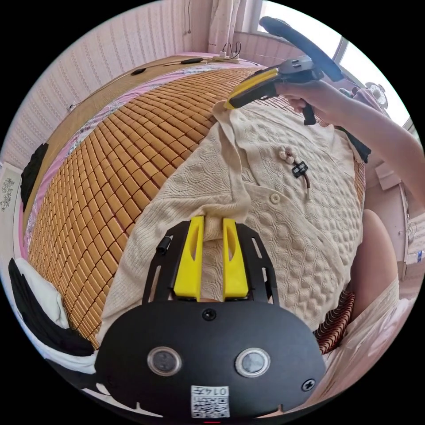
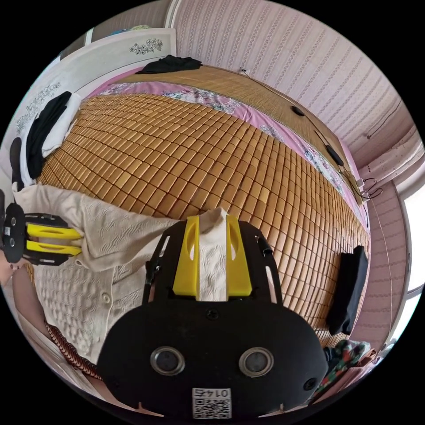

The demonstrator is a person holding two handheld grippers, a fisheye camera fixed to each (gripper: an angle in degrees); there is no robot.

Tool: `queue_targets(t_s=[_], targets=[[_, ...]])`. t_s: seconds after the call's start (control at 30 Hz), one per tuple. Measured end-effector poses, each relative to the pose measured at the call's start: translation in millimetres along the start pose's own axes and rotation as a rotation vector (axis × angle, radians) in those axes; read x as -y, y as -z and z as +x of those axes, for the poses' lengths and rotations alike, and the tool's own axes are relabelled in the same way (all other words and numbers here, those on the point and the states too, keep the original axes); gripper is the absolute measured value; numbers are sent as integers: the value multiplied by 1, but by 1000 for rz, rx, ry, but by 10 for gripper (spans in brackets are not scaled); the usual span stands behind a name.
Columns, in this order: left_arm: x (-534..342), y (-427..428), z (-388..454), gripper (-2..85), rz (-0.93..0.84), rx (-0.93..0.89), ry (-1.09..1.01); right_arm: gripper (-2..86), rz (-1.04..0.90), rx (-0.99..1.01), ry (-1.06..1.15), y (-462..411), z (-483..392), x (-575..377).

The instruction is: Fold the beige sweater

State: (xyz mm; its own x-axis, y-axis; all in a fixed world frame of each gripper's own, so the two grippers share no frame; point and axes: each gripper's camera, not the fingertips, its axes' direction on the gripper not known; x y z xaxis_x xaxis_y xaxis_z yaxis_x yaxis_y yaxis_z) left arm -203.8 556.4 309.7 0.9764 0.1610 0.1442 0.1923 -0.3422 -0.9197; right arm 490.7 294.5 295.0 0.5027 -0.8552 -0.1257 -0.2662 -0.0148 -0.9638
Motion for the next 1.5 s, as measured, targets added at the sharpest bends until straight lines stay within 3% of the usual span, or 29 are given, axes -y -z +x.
queue_targets(t_s=[0.13,0.3,0.4,0.57,0.7,0.83,0.9,1.03,1.1,1.17,1.27,1.37,1.5], targets=[[-2,4,-24,-2,33,-102,61,48,-111,-1,73,-31,0,16],[3,30,-63,-2,170,-160,152,-5,-22,41,46,-20,22,26],[13,44,-96,16,284,-83,280,-8,49,31,-87,-13,49,30],[28,14,-139,61,151,-19,433,-9,92,49,-80,-9,59,24],[17,28,-131,55,235,-47,389,-9,63,6,13,-22,48,22],[21,6,-120,52,155,-52,330,-10,-84,-7,-7,-65,48,24],[25,-6,-117,50,119,-16,322,-9,-62,-23,-30,-73,50,22],[23,-21,-111,45,103,51,263,-8,-104,49,-96,-80,64,21],[21,-18,-106,43,94,72,269,-6,-22,138,-132,-65,76,10],[14,-5,-100,46,112,91,287,-4,192,183,-193,-21,87,-24],[-16,35,-76,55,222,71,210,4,343,197,-142,32,76,-93],[-72,68,-36,55,264,19,97,37,278,249,-194,49,52,-176],[-168,80,46,59,193,-118,9,49,151,299,-266,50,2,-264]])
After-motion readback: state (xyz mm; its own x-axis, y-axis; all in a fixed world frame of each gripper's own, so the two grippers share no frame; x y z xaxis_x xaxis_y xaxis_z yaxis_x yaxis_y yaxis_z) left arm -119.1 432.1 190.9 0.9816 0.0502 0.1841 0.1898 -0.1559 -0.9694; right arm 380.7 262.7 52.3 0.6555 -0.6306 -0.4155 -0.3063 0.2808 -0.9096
